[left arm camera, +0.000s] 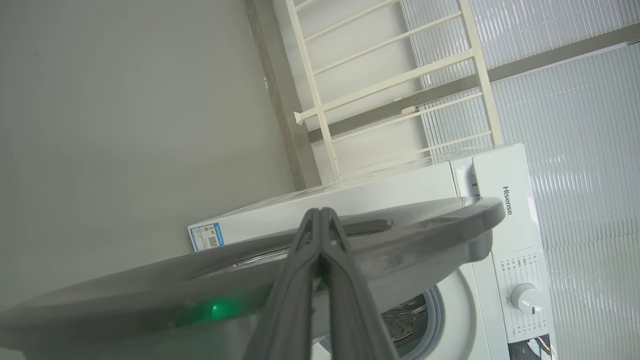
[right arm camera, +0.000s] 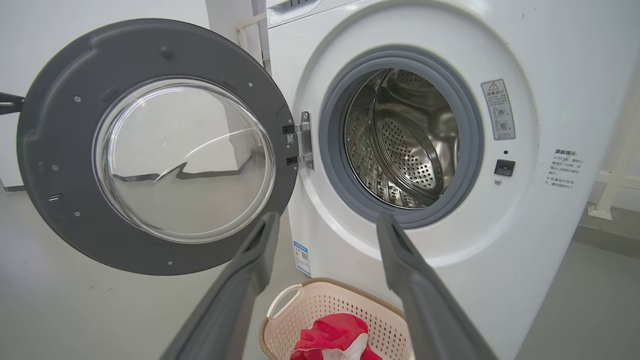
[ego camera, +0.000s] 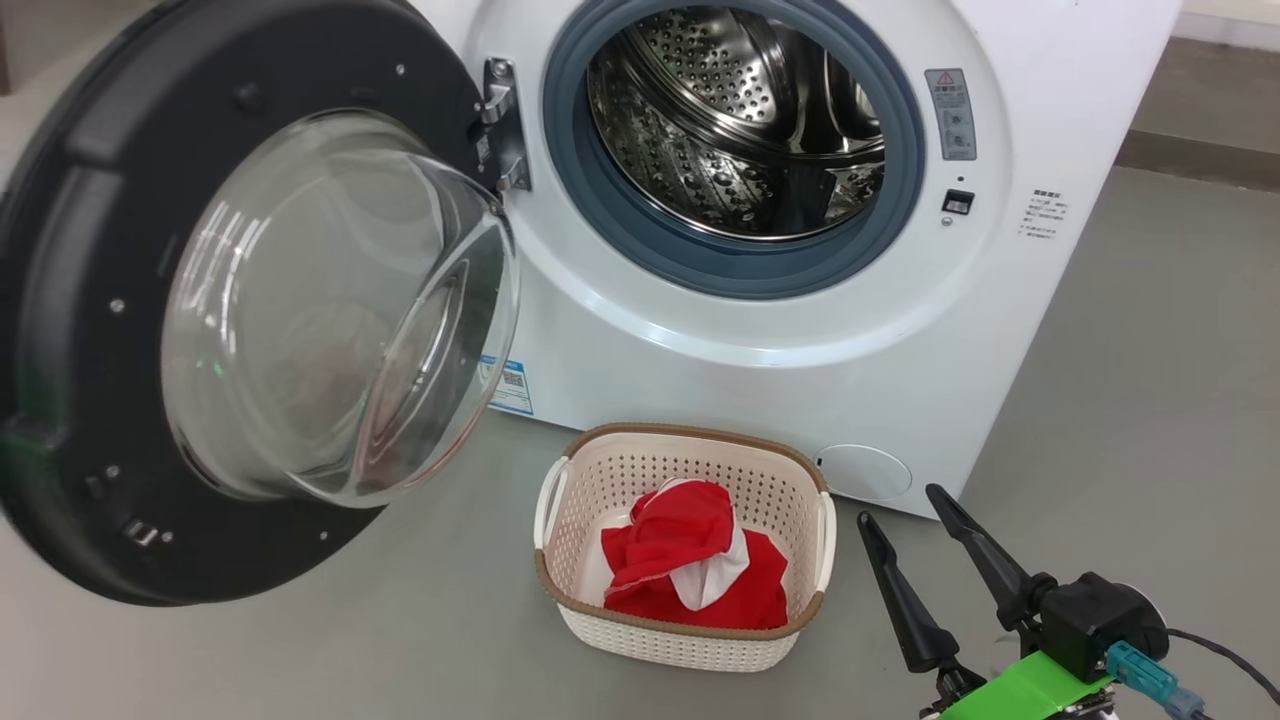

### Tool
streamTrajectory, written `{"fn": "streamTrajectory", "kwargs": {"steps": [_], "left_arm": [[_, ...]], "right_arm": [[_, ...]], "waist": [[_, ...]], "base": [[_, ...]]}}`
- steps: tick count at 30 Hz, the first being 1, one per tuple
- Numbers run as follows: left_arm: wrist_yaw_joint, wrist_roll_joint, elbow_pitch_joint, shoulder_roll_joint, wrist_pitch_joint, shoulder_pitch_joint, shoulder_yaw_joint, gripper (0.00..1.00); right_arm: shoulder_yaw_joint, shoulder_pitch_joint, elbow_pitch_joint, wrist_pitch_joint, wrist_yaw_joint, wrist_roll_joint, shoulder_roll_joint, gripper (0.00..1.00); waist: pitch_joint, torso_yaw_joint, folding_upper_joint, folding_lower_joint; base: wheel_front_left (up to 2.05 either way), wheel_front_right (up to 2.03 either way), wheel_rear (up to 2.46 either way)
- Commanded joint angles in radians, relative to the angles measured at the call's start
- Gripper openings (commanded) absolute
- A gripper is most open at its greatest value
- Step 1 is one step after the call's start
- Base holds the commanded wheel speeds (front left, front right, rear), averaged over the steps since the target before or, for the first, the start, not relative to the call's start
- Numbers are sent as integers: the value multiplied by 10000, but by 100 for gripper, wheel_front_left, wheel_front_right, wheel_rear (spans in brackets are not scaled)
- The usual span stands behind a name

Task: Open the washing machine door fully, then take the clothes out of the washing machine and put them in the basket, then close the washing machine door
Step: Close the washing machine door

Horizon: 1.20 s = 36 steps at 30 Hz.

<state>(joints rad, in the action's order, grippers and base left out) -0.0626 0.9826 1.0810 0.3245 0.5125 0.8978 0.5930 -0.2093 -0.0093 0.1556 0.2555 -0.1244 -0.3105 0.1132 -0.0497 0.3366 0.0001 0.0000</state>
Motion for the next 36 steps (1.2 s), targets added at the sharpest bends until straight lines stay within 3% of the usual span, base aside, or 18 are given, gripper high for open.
{"fn": "streamTrajectory", "kwargs": {"steps": [1, 9, 22, 30, 36], "left_arm": [[-162, 216, -272, 58, 389, -234, 34, 0], [-442, 731, -839, -484, 1275, -482, 80, 0], [-513, 1163, -2572, -1679, 2089, -1647, 2, 0], [-249, 1807, -4283, -2484, 2694, -2260, 19, 0], [88, 2325, -5482, -2703, 3111, -2719, -307, 0]], "right_arm": [[-220, -357, -166, 63, -63, -126, 57, 100], [-334, -380, -78, 63, -63, -174, -44, 100], [-318, -378, -36, 63, -63, -189, -191, 100], [-268, -389, -15, 63, -63, -231, -177, 100], [-265, -432, -10, 63, -63, -218, -213, 100]], "waist": [[-42, 115, -1, 0], [-93, 294, -1, 0], [-18, 326, -1, 0], [30, 243, -1, 0], [93, 169, -1, 0]], "base": [[0, 0, 0], [0, 0, 0], [0, 0, 0], [0, 0, 0], [0, 0, 0]]}}
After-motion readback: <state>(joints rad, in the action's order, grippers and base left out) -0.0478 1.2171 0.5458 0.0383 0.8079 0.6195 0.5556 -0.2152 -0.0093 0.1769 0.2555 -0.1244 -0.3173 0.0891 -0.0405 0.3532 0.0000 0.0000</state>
